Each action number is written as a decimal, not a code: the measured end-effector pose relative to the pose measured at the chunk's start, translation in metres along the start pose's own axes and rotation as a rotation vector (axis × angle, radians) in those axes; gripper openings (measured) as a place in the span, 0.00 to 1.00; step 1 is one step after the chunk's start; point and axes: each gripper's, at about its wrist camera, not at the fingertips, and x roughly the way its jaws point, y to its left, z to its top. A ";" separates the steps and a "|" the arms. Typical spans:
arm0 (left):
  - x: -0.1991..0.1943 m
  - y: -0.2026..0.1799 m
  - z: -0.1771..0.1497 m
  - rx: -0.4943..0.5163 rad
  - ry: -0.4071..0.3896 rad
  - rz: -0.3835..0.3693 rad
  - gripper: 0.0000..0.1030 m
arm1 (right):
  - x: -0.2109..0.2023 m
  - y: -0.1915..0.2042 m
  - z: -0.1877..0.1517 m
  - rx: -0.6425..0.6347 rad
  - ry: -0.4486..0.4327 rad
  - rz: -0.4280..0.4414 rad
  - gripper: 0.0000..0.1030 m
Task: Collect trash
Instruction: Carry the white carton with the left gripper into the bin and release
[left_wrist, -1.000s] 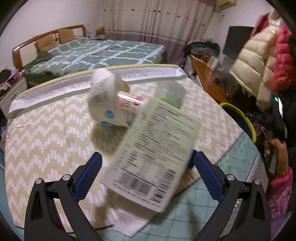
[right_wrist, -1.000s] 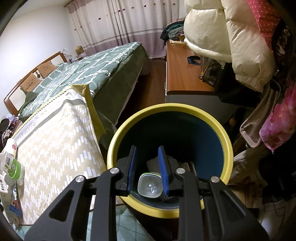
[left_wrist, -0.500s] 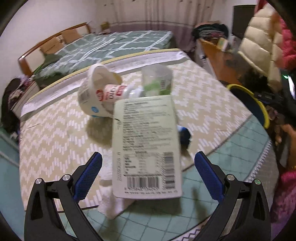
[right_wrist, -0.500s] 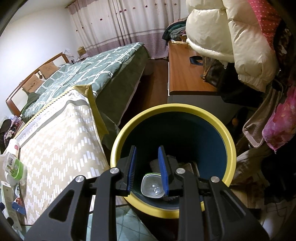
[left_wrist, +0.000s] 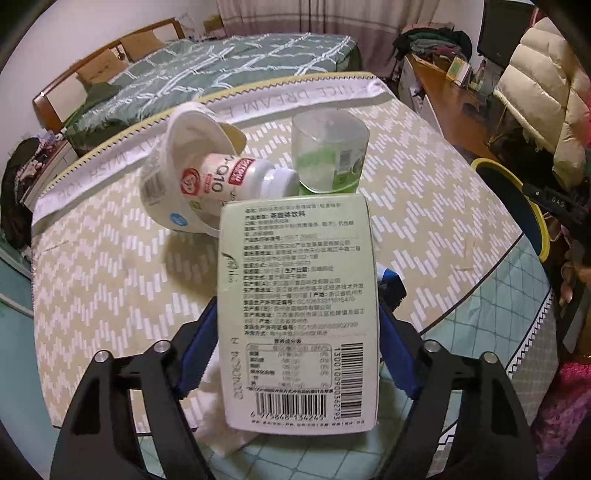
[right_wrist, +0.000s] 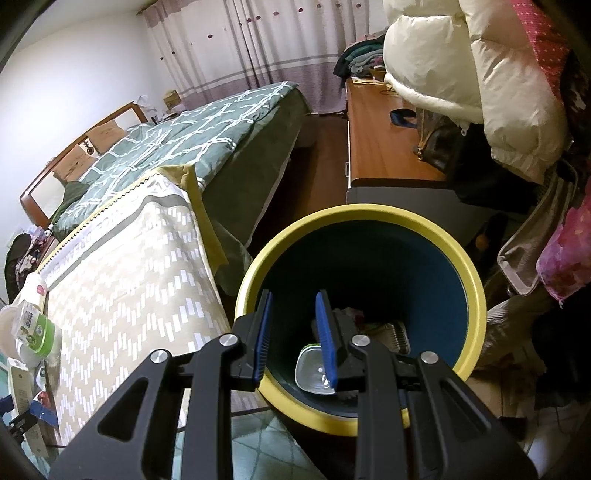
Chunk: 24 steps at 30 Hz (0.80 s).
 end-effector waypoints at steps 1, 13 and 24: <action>0.001 -0.001 0.000 0.001 0.004 -0.004 0.73 | 0.000 0.000 0.000 0.000 0.001 0.002 0.22; -0.039 -0.012 -0.001 0.010 -0.095 0.010 0.71 | -0.008 -0.005 -0.003 -0.001 -0.016 0.031 0.22; -0.070 -0.099 0.034 0.169 -0.186 -0.113 0.71 | -0.051 -0.044 -0.008 -0.007 -0.069 0.025 0.22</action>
